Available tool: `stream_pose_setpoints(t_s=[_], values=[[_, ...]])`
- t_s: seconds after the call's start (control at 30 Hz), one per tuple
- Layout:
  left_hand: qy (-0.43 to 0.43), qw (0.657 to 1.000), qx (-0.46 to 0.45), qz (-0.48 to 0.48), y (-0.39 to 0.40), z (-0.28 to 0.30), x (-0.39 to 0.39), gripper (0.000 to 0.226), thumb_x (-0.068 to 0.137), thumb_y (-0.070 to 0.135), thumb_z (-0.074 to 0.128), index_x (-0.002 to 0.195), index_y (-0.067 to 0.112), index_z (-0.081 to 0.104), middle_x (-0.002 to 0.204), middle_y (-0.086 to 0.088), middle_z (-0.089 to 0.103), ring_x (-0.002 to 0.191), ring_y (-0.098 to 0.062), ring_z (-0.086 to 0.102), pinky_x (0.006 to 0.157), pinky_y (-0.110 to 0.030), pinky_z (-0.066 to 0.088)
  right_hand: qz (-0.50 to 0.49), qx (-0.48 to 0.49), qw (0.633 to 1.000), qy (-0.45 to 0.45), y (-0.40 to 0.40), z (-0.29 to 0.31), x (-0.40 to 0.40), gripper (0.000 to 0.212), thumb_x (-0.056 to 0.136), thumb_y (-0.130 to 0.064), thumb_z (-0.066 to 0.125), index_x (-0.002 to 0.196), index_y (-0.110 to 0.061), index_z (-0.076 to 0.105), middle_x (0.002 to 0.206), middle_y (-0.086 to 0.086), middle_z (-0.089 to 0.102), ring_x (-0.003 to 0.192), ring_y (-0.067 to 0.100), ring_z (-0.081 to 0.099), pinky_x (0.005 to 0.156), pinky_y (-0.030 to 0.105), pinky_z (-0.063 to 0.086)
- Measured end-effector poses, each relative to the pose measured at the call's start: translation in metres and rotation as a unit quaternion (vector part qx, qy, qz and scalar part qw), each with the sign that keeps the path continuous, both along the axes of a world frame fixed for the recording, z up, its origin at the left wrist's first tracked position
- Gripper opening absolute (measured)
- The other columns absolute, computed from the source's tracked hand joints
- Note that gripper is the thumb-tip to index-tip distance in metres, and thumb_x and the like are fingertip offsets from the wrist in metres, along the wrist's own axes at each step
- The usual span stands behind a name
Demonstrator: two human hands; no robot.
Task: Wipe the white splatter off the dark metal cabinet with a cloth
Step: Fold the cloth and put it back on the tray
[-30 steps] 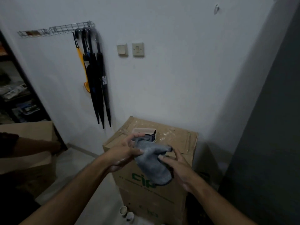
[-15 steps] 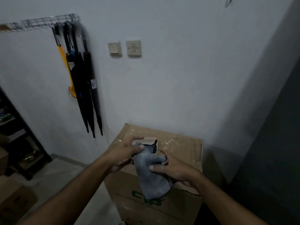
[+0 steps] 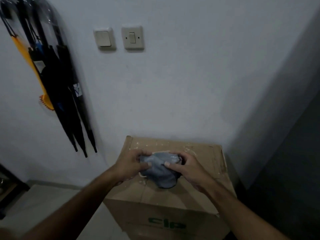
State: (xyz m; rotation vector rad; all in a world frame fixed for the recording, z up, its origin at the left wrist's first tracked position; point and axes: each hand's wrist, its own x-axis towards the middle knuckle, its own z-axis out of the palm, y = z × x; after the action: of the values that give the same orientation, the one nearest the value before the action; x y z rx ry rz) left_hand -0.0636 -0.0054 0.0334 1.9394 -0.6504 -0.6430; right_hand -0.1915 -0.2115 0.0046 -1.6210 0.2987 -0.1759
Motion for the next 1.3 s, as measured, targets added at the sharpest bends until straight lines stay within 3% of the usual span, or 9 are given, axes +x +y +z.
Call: stream_pose_setpoints(t_s=[0.13, 0.23, 0.37, 0.5, 0.73, 0.87, 0.97, 1.1, 1.3], values=[[-0.131, 0.981, 0.103, -0.096, 0.002, -0.015, 0.028, 0.054, 0.08, 0.053, 0.08, 0.124, 0.025, 0.067, 0.112, 0.01, 0.07, 0.1, -0.006, 0.069, 0.085, -0.035, 0.061, 0.059, -0.223, 0.973, 0.017, -0.004, 0.012, 0.017, 0.032, 0.077, -0.02, 0.091, 0.09, -0.037, 0.067, 0.088, -0.014, 0.072, 0.082, -0.01, 0.066, 0.069, 0.016, 0.051], [-0.226, 0.956, 0.126, -0.14, -0.005, -0.019, 0.045, 0.042, 0.071, 0.048, 0.088, 0.099, 0.022, 0.069, 0.089, 0.009, 0.066, 0.082, -0.011, 0.066, 0.066, -0.031, 0.053, 0.033, -0.324, 0.945, 0.02, -0.01, 0.012, 0.038, 0.032, 0.079, -0.033, 0.086, 0.075, -0.011, 0.063, 0.071, 0.008, 0.065, 0.062, 0.006, 0.057, 0.056, 0.033, 0.043], [-0.259, 0.961, 0.06, -0.083, -0.017, -0.027, 0.078, 0.041, 0.072, 0.051, 0.075, 0.058, 0.024, 0.048, 0.053, 0.01, 0.039, 0.057, -0.014, 0.047, 0.056, -0.035, 0.032, 0.046, -0.227, 0.973, 0.014, -0.015, 0.009, 0.061, 0.009, 0.092, -0.029, 0.078, 0.098, -0.023, 0.078, 0.096, -0.005, 0.077, 0.091, 0.007, 0.072, 0.075, 0.03, 0.061], [-0.076, 0.995, 0.005, -0.06, -0.024, -0.059, 0.105, 0.024, 0.087, 0.012, 0.078, 0.074, 0.015, 0.058, 0.057, 0.014, 0.059, 0.059, -0.006, 0.058, 0.056, -0.026, 0.045, -0.013, -0.122, 0.992, -0.024, -0.014, -0.014, 0.08, 0.027, 0.097, -0.019, 0.073, 0.121, -0.011, 0.066, 0.118, 0.0, 0.072, 0.107, 0.003, 0.068, 0.092, 0.027, 0.058], [-0.262, 0.962, -0.07, 0.021, -0.025, -0.1, 0.094, 0.032, 0.095, 0.004, 0.069, 0.12, 0.01, 0.052, 0.086, 0.012, 0.053, 0.088, 0.013, 0.059, 0.07, -0.009, 0.046, -0.104, -0.173, 0.979, -0.003, -0.004, -0.086, 0.11, 0.032, 0.1, -0.022, 0.065, 0.127, -0.02, 0.05, 0.112, -0.005, 0.063, 0.101, 0.009, 0.065, 0.085, 0.034, 0.054], [-0.261, 0.964, 0.04, -0.022, -0.019, -0.157, 0.104, 0.042, 0.103, 0.041, 0.056, 0.141, 0.03, 0.041, 0.089, 0.003, 0.064, 0.075, -0.008, 0.064, 0.067, -0.029, 0.054, -0.113, -0.337, 0.932, 0.074, -0.001, -0.119, 0.103, 0.053, 0.095, -0.03, 0.062, 0.145, -0.028, 0.043, 0.112, 0.005, 0.066, 0.092, 0.024, 0.066, 0.075, 0.038, 0.057], [-0.407, 0.902, 0.147, 0.002, -0.026, -0.163, 0.099, 0.041, 0.101, 0.048, 0.037, 0.126, 0.022, 0.057, 0.11, -0.004, 0.064, 0.093, -0.023, 0.064, 0.079, -0.04, 0.055, -0.123, -0.46, 0.875, 0.087, 0.002, -0.133, 0.112, 0.033, 0.096, -0.039, 0.048, 0.12, -0.019, 0.06, 0.118, 0.01, 0.056, 0.104, 0.033, 0.057, 0.085, 0.044, 0.051], [-0.421, 0.856, 0.286, -0.086, -0.029, -0.183, 0.082, 0.094, 0.098, 0.069, -0.011, 0.15, 0.019, 0.049, 0.15, -0.013, 0.049, 0.135, -0.029, 0.049, 0.115, -0.045, 0.035, -0.115, -0.556, 0.817, 0.104, 0.011, -0.144, 0.121, 0.047, 0.101, -0.049, 0.034, 0.112, -0.018, 0.068, 0.119, 0.01, 0.061, 0.102, 0.032, 0.057, 0.085, 0.045, 0.049], [-0.394, 0.885, 0.242, 0.05, -0.043, -0.187, 0.065, 0.061, 0.1, 0.064, 0.034, 0.108, 0.014, 0.067, 0.106, -0.01, 0.068, 0.095, -0.026, 0.062, 0.09, -0.04, 0.048, -0.075, -0.634, 0.755, 0.147, 0.006, -0.152, 0.137, 0.044, 0.105, -0.049, 0.038, 0.116, -0.02, 0.069, 0.127, 0.01, 0.061, 0.107, 0.031, 0.057, 0.089, 0.045, 0.048]])
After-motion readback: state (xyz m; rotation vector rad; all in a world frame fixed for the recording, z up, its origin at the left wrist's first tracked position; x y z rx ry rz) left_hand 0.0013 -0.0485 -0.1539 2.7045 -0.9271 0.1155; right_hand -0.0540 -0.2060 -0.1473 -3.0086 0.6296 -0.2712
